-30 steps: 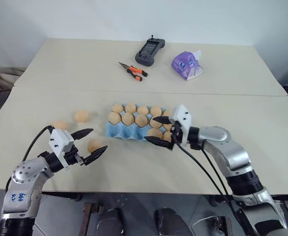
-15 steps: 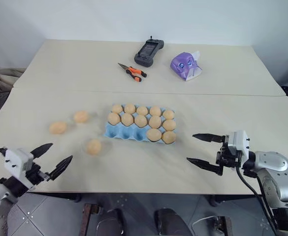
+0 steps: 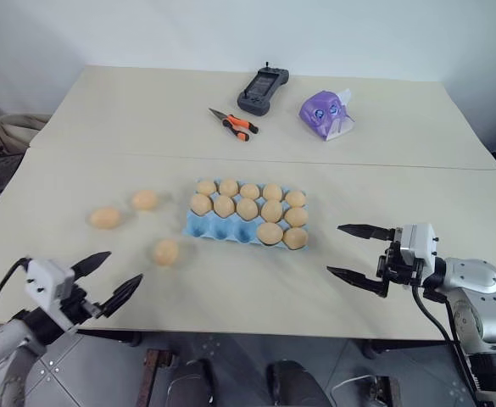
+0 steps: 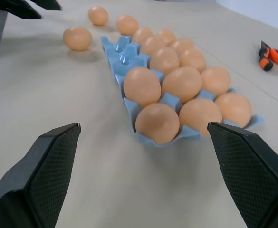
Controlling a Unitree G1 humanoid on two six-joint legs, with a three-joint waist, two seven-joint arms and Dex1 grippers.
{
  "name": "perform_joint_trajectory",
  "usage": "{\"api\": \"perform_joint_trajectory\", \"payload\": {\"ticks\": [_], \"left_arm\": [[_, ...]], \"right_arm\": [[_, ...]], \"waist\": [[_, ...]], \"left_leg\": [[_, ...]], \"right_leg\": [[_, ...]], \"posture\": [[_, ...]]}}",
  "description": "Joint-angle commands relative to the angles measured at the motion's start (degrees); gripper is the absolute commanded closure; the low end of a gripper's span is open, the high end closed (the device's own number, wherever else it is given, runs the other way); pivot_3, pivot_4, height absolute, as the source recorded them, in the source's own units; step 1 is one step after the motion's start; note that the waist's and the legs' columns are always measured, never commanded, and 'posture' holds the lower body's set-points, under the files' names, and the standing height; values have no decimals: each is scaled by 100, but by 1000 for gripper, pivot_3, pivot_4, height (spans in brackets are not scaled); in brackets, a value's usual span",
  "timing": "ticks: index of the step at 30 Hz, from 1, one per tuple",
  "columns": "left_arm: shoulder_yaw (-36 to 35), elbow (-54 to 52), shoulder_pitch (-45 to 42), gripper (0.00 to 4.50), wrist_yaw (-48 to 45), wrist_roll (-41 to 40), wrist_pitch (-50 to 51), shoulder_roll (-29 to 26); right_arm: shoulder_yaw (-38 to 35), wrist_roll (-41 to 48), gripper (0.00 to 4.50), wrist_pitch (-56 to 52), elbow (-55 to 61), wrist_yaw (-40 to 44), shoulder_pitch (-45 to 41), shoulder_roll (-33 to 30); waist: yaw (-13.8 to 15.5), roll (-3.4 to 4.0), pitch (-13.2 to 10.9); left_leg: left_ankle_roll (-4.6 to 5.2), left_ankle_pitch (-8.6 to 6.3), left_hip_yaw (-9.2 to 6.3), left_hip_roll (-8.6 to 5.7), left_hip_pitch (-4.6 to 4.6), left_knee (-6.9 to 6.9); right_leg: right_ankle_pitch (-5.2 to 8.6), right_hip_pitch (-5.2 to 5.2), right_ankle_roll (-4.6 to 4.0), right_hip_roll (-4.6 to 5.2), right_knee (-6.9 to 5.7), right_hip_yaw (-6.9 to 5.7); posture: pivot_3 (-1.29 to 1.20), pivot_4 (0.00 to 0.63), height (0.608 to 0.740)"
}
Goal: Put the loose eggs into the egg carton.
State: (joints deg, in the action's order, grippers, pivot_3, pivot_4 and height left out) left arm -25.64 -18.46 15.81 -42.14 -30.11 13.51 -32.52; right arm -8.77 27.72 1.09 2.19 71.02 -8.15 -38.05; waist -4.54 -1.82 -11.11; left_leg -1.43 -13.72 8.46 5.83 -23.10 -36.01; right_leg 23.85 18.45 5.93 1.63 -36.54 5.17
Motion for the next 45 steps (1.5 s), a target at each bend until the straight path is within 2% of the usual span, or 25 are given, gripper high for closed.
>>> {"api": "perform_joint_trajectory", "payload": {"ticks": [1, 11, 14, 21, 25, 28, 31, 36, 42, 45], "left_arm": [[396, -91, -342, 0, 256, 240, 127, 7], [1262, 667, -1221, 0, 1184, 1099, 451, 332], [1371, 634, -1217, 609, 1056, 1041, 404, 387], [1189, 508, -1226, 2815, 860, 841, 268, 313], [1134, 448, -1417, 2815, 295, 583, -9, 157], [1547, 416, -1900, 2815, -414, 480, -47, -93], [1891, 645, -2421, 2815, -650, 576, -12, -103], [2648, 1479, -3621, 2815, -677, 1013, -113, 340], [3122, 2473, -4523, 2815, -719, 1287, -479, 1091], [3244, 2822, -4779, 2815, -721, 1460, -607, 1262]], "right_arm": [[82, 131, 17, -86, 343, 206, 22, -155], [469, 314, 17, -376, 753, 170, -32, 92], [589, 313, 0, -405, 817, 151, -53, 177], [605, 256, 0, -334, 779, 30, -62, 334], [496, 226, 0, -321, 703, -86, -12, 309], [324, 161, 0, -238, 603, -183, 107, 222], [221, 113, 0, -179, 550, -275, 172, 192], [61, 12, 0, -88, 738, -604, 429, 262], [-127, 2, 0, 4, 1082, -1010, 871, 313], [-179, 29, 0, 32, 1296, -1132, 1130, 315]], "waist": [[0, 1, 0], [-16, 1, 0], [0, 1, 0], [14, 1, 0], [18, 1, 0], [58, 1, 0], [140, 2, 0], [183, 1, 0], [173, 3, 0], [159, 3, 0]], "left_leg": [[0, 0, 0, 0, 0, -2], [-2, 2, 2, 0, 2, -14], [-3, 6, 1, 3, 3, -16], [5, 11, 1, -3, 5, -18], [4, 12, 0, -2, 4, -16], [1, 13, -1, -2, 4, -14], [3, 16, -2, -13, 4, -15], [12, 17, 1, -25, 1, -22], [10, 20, 6, -23, -2, -34], [8, 21, 7, -21, -3, -38]], "right_leg": [[0, 0, 0, -3, 0, 0], [-1, 3, 3, -10, -16, 5], [-1, 5, 3, -10, -29, 5], [-2, 3, 5, -8, -38, 2], [-2, 5, 5, -8, -38, 0], [-2, 5, 5, -9, -38, -3], [-2, 4, 5, -14, -38, -6], [-4, 5, 11, -15, -38, -3], [-3, 8, 13, -29, -42, 3], [-2, 12, 14, -33, -47, 6]], "posture": [[0, 150, 740], [0, 150, 740], [0, 150, 740], [0, 150, 740], [0, 150, 740], [0, 150, 740], [0, 150, 740], [0, 150, 740], [0, 150, 740], [0, 150, 740]]}}
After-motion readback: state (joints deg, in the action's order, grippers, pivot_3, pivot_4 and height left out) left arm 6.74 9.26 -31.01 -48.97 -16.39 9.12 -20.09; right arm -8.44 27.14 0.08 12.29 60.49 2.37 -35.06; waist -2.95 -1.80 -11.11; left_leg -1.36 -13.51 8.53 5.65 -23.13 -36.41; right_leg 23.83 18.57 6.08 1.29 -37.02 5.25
